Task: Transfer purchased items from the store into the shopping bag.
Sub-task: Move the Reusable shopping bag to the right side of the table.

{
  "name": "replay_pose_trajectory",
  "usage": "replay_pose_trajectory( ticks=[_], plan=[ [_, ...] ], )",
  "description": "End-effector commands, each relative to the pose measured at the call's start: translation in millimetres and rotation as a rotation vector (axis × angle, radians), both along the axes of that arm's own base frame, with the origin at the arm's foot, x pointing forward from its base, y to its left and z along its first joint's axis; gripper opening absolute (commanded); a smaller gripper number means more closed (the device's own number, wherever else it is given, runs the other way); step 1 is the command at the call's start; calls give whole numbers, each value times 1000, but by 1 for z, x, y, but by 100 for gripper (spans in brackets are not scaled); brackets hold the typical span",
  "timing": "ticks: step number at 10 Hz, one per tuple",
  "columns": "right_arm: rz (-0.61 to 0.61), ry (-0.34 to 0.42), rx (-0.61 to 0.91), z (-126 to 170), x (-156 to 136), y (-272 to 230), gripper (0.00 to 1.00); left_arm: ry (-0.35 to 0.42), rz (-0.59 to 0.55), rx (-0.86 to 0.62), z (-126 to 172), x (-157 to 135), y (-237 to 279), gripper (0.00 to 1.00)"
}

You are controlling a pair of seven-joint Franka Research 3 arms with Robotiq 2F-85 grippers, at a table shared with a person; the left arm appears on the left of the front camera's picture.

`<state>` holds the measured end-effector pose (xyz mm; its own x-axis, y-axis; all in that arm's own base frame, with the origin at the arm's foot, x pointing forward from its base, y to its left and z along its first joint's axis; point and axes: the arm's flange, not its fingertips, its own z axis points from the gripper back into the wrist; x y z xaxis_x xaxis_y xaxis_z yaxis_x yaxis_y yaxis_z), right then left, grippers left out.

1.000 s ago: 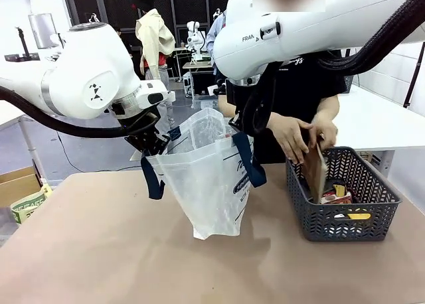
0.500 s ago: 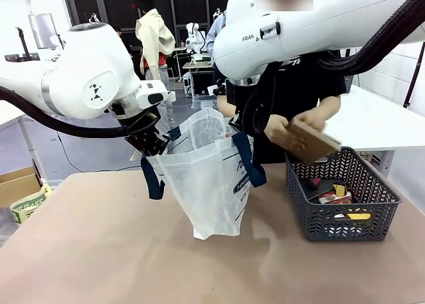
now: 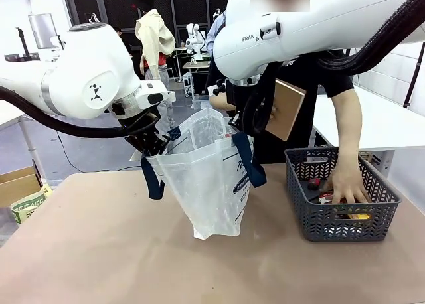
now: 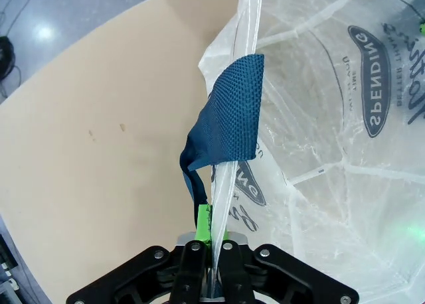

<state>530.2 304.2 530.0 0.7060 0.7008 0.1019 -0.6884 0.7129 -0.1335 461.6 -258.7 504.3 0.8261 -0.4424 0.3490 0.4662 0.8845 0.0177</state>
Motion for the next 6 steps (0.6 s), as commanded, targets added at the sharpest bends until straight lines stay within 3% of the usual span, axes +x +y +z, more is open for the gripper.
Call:
replay_pose_trajectory(
  ticks=[1,6],
  plan=[
    [-9,4,-2,0,-1,0,0,1,12,-4,0,0,0,0],
    [-9,4,-2,0,-1,0,0,1,12,-4,0,0,0,0]
  ],
)
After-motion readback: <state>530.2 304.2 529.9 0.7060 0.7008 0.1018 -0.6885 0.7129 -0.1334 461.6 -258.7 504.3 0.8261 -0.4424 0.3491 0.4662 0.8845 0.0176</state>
